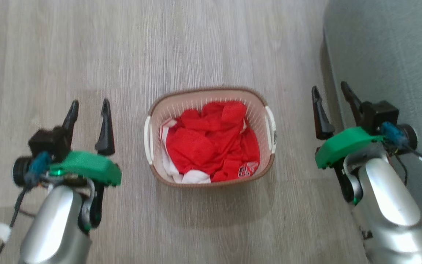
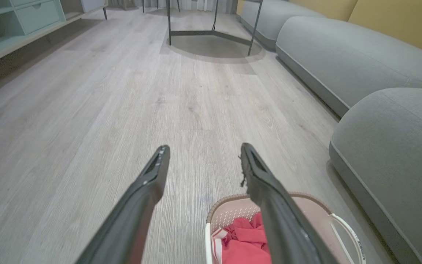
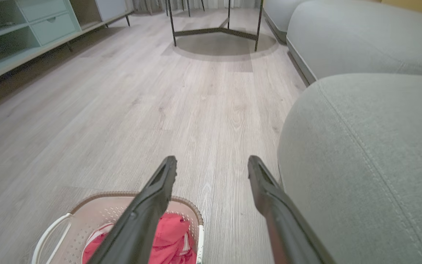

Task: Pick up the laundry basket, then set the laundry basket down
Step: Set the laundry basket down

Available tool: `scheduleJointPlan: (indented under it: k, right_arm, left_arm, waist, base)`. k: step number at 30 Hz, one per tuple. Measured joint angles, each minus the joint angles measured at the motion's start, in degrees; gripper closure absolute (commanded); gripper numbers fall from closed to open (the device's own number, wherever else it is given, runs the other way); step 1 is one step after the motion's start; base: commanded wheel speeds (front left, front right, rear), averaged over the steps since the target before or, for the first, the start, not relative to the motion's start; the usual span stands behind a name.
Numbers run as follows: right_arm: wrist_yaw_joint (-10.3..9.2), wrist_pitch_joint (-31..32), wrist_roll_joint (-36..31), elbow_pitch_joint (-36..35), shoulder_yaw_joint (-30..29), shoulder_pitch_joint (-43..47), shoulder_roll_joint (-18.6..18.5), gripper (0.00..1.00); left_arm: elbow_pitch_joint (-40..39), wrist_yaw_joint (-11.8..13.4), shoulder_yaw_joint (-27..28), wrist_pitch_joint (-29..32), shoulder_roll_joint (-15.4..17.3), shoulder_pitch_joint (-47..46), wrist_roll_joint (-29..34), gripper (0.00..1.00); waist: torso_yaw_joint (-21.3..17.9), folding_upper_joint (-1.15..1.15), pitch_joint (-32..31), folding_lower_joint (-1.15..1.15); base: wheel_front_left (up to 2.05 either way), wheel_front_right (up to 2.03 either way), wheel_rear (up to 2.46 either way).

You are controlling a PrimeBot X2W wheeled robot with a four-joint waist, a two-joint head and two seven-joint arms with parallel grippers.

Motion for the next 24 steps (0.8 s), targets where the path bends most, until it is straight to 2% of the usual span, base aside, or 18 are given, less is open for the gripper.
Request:
scheduleJointPlan:
  k: [7, 14, 24]
  right_arm:
    - [0.00, -0.01, -0.03, -3.70, -1.20, 4.10, 0.21, 0.00]
    - [0.00, 0.20, -0.15, -6.89, -1.80, 8.36, 0.21, 0.00]
    - [0.00, 3.65, -0.90, -14.14, -3.12, 15.41, 0.09, 0.00]
  left_arm:
    - [-5.80, 0.57, 1.37, 0.00, 0.09, 7.90, 1.79, 0.00]
    - [-11.29, 2.33, 1.38, 1.04, 1.09, 13.10, 2.23, 0.00]
    - [-17.16, 4.66, 1.36, 3.32, 1.74, 19.69, 2.55, 0.00]
  waist:
    - [-0.59, 0.00, -5.32, 0.00]
    - [-0.79, 0.00, -9.57, 0.00]
    - [-0.25, 0.00, -13.98, 0.00]
  base:
    - [0.00, 0.00, 0.00]
    - [0.00, 0.00, 0.00]
    - [0.00, 0.00, 0.00]
